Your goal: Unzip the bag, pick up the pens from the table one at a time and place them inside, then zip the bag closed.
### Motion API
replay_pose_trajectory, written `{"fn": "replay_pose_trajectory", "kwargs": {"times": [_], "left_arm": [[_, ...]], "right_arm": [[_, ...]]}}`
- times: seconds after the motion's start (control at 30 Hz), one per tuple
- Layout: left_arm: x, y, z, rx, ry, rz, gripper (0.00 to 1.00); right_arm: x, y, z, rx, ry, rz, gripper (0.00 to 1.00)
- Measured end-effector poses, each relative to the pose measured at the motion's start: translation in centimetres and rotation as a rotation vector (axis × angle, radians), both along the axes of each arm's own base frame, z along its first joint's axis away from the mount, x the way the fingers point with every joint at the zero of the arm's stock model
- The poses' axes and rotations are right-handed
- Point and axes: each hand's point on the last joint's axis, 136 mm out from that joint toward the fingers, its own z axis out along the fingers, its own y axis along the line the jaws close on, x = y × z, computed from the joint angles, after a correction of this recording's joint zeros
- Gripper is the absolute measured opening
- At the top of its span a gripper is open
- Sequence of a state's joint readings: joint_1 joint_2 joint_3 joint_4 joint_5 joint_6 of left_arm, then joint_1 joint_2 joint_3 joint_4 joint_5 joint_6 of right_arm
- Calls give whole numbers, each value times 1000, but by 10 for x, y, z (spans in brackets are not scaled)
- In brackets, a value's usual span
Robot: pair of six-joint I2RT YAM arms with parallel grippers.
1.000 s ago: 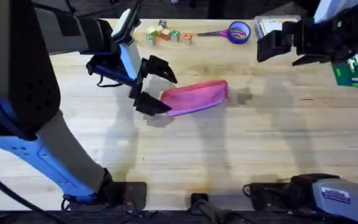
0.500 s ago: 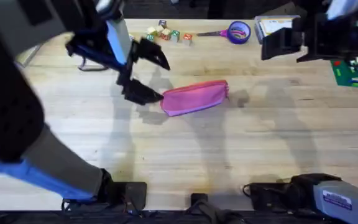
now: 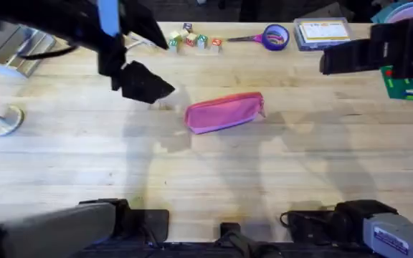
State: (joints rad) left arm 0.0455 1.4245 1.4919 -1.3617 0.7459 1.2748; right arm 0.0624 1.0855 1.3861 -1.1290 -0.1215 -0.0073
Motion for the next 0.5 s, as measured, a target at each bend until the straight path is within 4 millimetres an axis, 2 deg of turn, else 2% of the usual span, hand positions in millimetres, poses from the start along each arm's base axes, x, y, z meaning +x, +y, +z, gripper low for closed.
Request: {"fn": "replay_pose_trajectory", "kwargs": {"times": [0.17,0.33,0.5], "left_arm": [[-17,15,34,44,-16,220,996],[-34,25,52,37,-13,391,996],[-46,28,63,7,-9,484,995]], "right_arm": [[-10,-1,13,-6,-59,12,998],[-19,-1,24,-8,-107,21,998],[-24,-1,29,-7,-131,22,998]]}}
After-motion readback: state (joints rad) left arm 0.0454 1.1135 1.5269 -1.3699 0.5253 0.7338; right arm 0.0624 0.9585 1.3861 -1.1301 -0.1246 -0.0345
